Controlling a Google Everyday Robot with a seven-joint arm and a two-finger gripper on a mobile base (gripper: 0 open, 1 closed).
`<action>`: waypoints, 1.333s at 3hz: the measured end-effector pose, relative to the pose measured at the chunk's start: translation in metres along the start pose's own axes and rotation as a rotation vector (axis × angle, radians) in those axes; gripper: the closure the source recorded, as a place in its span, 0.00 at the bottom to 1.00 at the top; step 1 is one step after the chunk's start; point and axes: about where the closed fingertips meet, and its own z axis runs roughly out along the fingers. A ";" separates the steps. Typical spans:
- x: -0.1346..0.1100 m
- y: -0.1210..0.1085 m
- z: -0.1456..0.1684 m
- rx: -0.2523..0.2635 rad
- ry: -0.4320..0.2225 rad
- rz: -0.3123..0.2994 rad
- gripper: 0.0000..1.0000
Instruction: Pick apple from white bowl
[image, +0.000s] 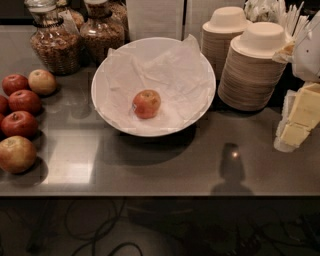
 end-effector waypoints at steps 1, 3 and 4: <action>0.000 0.000 0.000 0.000 0.000 0.000 0.00; -0.040 -0.025 0.025 0.023 -0.105 -0.035 0.00; -0.041 -0.025 0.025 0.023 -0.105 -0.035 0.00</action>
Offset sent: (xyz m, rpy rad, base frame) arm 0.0192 0.0167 -0.0076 0.0544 -0.0360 0.0326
